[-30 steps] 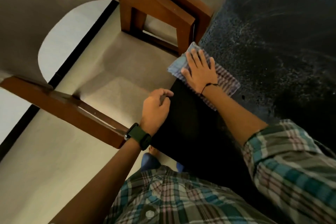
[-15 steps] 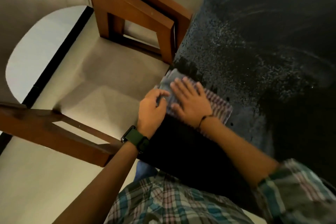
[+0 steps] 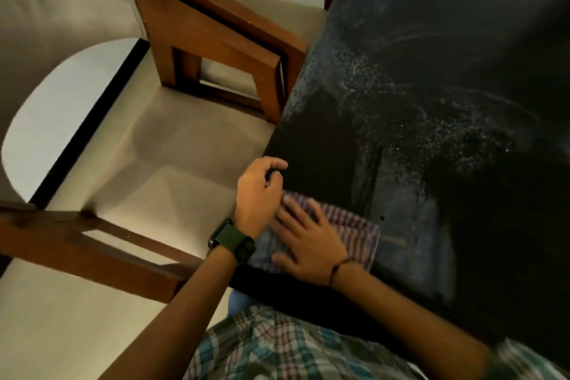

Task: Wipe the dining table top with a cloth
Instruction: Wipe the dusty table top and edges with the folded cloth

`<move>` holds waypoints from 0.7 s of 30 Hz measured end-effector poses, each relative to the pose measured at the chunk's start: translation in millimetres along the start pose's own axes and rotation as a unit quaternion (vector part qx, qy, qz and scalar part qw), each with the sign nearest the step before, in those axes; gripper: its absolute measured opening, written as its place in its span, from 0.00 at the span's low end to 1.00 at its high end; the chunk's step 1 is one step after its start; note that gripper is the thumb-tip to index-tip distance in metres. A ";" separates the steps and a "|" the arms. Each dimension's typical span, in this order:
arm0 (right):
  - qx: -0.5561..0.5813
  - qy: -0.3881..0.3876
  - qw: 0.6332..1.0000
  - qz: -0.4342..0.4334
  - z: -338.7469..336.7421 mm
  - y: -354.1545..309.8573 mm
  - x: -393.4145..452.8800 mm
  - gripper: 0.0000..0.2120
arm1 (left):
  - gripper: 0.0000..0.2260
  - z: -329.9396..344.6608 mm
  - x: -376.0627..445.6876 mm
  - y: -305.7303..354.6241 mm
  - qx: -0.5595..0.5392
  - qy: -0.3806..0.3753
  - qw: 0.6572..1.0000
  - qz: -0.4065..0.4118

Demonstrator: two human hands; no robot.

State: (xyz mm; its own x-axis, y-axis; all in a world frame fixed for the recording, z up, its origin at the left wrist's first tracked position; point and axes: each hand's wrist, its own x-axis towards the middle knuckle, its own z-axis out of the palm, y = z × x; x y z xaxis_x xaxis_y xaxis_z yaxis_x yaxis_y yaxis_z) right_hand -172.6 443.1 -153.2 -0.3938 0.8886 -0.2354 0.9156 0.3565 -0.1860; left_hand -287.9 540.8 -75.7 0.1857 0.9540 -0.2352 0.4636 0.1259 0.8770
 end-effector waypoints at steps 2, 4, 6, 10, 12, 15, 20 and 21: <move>-0.014 -0.009 0.999 -0.051 10.5 -0.3 -17.3 0.32 | 0.09 5.5 1.4 6.2 0.010 -0.003 1.000 0.024; -0.022 0.002 0.998 -0.067 1.5 13.8 -10.4 0.30 | 0.09 9.3 1.2 10.6 0.008 -0.017 0.999 0.035; 0.001 -0.022 0.999 -0.026 -15.3 34.3 11.8 0.30 | 0.09 11.4 1.1 11.8 0.008 -0.037 0.999 0.021; -0.009 0.031 0.996 0.087 -42.2 86.1 74.9 0.33 | 0.08 14.5 -7.2 5.4 0.015 -0.009 0.999 0.034; -0.027 0.033 0.991 0.130 -53.3 116.0 111.7 0.31 | 0.09 15.0 -12.2 1.1 0.030 0.010 0.999 0.041; -0.011 0.030 0.986 0.165 -70.0 146.3 154.7 0.29 | 0.09 11.6 -17.7 -0.1 0.039 0.011 0.999 0.037; -0.039 0.039 0.983 0.172 -56.1 112.5 143.6 0.31 | 0.09 7.7 -16.2 2.5 0.035 0.035 0.998 0.037; -0.031 0.030 0.988 0.147 -50.4 93.7 126.4 0.31 | 0.09 7.7 -14.3 2.8 0.033 0.039 0.998 0.042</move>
State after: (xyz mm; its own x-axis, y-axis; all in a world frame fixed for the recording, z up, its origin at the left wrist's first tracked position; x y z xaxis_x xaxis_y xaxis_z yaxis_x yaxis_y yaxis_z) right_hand -132.5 603.4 -152.3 -0.1056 0.9714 -0.2128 0.9938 0.0954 -0.0580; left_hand -282.6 525.4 -73.1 0.1583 0.9792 -0.1268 0.5059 0.0299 0.8621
